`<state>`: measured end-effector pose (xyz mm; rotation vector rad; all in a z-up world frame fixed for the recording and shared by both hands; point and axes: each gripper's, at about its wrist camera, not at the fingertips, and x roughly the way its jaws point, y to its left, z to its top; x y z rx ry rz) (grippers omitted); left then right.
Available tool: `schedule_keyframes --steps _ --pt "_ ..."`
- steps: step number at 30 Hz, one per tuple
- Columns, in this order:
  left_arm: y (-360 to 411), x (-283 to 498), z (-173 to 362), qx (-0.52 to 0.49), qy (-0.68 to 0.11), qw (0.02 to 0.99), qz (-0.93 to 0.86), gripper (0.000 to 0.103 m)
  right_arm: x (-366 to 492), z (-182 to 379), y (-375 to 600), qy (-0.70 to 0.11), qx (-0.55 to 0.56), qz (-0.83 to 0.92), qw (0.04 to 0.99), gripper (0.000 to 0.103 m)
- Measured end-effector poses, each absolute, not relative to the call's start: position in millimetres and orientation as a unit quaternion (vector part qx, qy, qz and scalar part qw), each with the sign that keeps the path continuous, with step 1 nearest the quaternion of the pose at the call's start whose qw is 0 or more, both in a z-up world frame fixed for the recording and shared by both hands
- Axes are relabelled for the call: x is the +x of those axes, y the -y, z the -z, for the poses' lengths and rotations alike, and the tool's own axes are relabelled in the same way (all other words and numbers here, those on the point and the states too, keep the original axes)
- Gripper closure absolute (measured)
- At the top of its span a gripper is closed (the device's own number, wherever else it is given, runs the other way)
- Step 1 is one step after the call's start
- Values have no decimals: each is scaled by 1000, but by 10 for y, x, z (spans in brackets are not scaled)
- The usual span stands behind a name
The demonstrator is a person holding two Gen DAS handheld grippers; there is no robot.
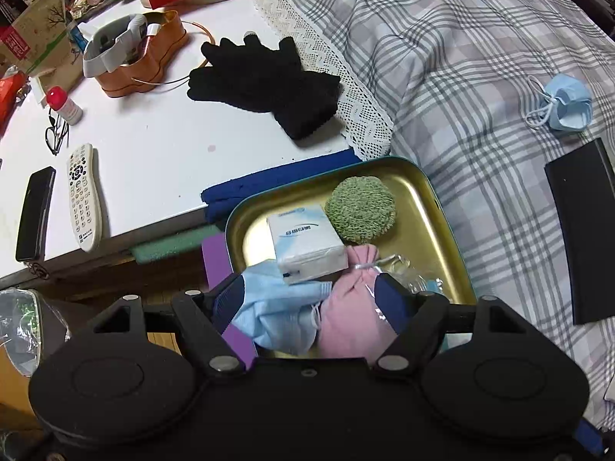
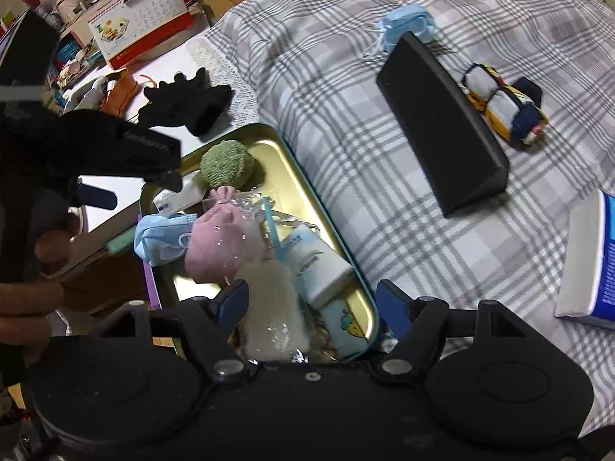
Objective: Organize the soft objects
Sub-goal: 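Carry the tissue pack and wrapped sponge to the gold tray and release both, then grasp the penguin plush with the right tool while the left tool grasps the blue mask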
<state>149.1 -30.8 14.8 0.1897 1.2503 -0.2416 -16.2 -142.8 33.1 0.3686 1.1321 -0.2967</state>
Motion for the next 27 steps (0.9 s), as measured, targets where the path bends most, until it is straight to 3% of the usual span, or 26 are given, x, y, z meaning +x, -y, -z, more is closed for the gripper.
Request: schedule_keyframes --steps 10,27 --pt "495 1033 -446 116 -556 808 159 25 -563 -538 1700 -507 164 170 829 31" --pt "1252 492 -1011 148 -499 819 240 22 -1183 -1007 2814 -424 195 291 835 27"
